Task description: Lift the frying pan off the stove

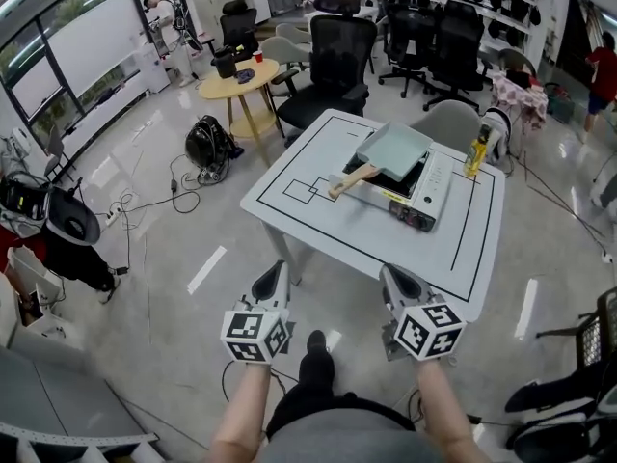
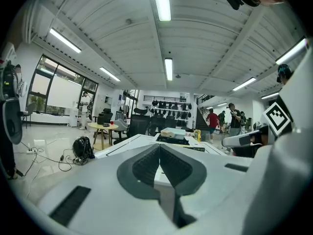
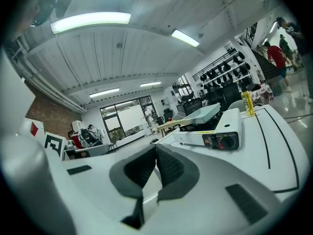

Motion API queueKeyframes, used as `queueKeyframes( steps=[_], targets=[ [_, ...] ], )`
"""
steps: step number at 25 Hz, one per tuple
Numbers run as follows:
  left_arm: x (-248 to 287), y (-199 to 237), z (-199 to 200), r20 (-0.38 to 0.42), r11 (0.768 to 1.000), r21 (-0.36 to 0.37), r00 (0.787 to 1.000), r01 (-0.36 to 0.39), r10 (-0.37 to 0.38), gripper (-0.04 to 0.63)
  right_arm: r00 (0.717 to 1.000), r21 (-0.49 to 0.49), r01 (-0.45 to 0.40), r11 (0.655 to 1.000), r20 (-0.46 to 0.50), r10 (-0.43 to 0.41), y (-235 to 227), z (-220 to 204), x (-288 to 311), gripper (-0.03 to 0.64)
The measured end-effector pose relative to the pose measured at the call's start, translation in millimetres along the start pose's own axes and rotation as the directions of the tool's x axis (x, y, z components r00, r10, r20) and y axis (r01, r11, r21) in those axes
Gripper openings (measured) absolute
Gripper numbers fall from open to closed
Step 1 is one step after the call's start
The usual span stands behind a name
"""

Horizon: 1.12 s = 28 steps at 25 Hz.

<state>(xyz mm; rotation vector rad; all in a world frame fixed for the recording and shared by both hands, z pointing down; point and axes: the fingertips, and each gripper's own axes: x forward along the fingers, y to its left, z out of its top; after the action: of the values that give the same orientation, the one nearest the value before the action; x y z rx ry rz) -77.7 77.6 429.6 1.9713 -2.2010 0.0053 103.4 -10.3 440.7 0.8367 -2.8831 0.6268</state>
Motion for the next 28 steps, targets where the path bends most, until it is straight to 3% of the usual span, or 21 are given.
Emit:
queueKeyframes(
  steps=[16, 28],
  targets=[
    [126.6, 91.4, 19.5, -0.028, 0.995, -0.013, 0.994, 0.104, -0.104, 0.008, 0.994, 0.132, 0.088, 0.987, 0.046, -0.095, -35.0, 44.3, 122.5, 0.028],
    [197.7, 111.2, 31.0, -0.050, 0.967, -0.037, 0.966, 0.251, -0.252, 0.028, 0.978, 0.241, 0.169, 0.956, 0.080, -0.193, -55.1, 61.9, 153.2, 0.061]
  ],
)
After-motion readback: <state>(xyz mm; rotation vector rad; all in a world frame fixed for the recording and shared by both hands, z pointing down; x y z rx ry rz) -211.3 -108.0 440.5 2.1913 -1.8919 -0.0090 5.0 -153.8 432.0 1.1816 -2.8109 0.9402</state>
